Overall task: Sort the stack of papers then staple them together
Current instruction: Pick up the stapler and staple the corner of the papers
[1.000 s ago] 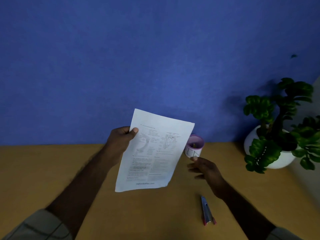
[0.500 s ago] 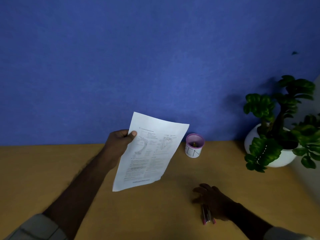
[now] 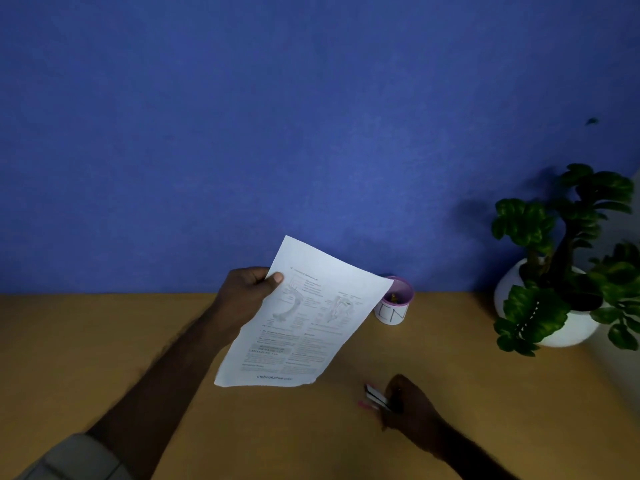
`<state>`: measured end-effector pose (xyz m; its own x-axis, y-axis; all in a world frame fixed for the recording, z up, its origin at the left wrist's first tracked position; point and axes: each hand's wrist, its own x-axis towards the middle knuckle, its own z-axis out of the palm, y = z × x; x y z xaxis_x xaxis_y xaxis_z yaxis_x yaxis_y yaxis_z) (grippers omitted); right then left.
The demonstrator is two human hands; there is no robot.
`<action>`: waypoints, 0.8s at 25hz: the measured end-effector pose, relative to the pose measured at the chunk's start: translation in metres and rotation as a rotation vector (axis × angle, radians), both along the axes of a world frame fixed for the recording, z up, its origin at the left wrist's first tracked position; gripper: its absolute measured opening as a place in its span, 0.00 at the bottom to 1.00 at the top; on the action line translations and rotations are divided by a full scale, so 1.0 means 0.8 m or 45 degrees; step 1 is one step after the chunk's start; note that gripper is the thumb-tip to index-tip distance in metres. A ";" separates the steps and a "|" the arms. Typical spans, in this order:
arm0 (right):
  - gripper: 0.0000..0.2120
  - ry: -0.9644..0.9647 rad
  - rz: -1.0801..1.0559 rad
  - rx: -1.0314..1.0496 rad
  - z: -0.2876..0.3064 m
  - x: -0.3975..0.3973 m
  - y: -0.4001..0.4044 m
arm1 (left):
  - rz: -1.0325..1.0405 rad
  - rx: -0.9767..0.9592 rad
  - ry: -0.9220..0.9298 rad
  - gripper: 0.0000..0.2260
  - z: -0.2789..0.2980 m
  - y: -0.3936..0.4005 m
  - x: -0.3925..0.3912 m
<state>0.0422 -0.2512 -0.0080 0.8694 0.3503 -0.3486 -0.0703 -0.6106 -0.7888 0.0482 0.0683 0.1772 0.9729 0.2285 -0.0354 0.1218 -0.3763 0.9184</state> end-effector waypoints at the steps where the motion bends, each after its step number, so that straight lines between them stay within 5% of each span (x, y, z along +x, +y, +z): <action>1: 0.14 0.097 -0.088 0.197 0.008 -0.002 0.006 | -0.021 0.028 -0.007 0.11 0.001 0.001 -0.001; 4: 0.24 0.289 -0.097 0.658 0.041 -0.004 0.023 | -0.034 0.058 -0.027 0.09 0.004 0.000 -0.002; 6: 0.18 0.357 -0.006 0.855 0.071 -0.002 0.034 | -0.025 0.061 -0.020 0.08 0.006 -0.002 -0.003; 8: 0.11 0.373 0.093 0.931 0.108 -0.003 0.045 | -0.037 0.055 -0.020 0.07 0.009 -0.003 -0.006; 13: 0.18 0.132 0.107 1.099 0.201 -0.006 0.066 | -0.055 0.071 -0.020 0.07 0.024 -0.003 -0.012; 17: 0.31 0.260 -0.004 1.296 0.272 0.005 0.060 | -0.101 0.097 -0.040 0.08 0.048 -0.002 -0.021; 20: 0.32 0.401 0.080 1.424 0.312 0.010 0.047 | -0.200 0.155 -0.024 0.08 0.077 -0.001 -0.030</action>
